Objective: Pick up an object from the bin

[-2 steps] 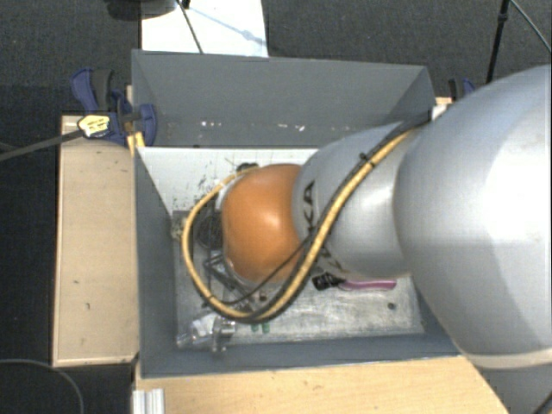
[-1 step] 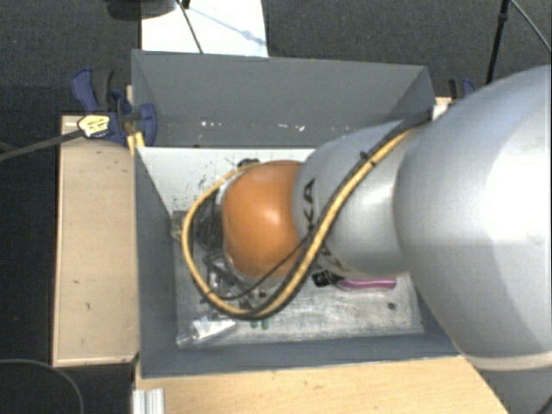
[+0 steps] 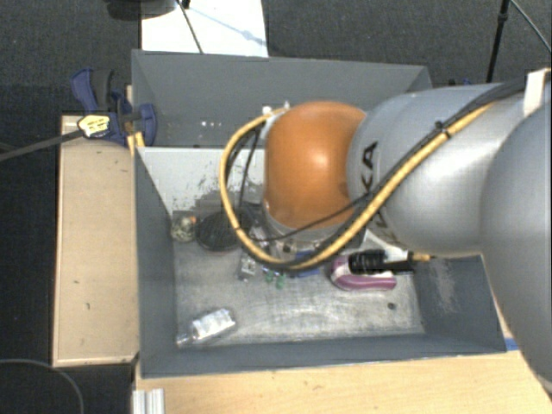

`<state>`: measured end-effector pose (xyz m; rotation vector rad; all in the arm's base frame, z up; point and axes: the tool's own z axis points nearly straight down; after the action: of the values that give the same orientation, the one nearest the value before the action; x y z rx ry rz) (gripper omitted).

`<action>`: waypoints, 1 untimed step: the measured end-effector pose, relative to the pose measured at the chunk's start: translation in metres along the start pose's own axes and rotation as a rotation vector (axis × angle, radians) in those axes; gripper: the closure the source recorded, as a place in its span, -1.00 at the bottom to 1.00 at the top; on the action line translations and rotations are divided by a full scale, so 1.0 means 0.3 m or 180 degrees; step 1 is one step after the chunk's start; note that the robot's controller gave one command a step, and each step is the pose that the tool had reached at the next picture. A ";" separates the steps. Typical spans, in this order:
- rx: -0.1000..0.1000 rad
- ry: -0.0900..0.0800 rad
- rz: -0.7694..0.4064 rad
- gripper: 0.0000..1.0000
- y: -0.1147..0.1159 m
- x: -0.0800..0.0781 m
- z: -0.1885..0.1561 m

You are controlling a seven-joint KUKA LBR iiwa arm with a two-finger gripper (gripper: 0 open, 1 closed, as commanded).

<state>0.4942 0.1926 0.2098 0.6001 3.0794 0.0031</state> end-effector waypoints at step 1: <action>0.0024 0.0014 0.1650 1.00 -0.163 -0.151 0.223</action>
Offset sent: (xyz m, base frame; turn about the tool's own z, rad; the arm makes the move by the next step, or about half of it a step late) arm 0.0240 -0.0603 -0.0653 0.5170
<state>0.5180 0.1303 0.1431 1.3719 2.8283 -0.0053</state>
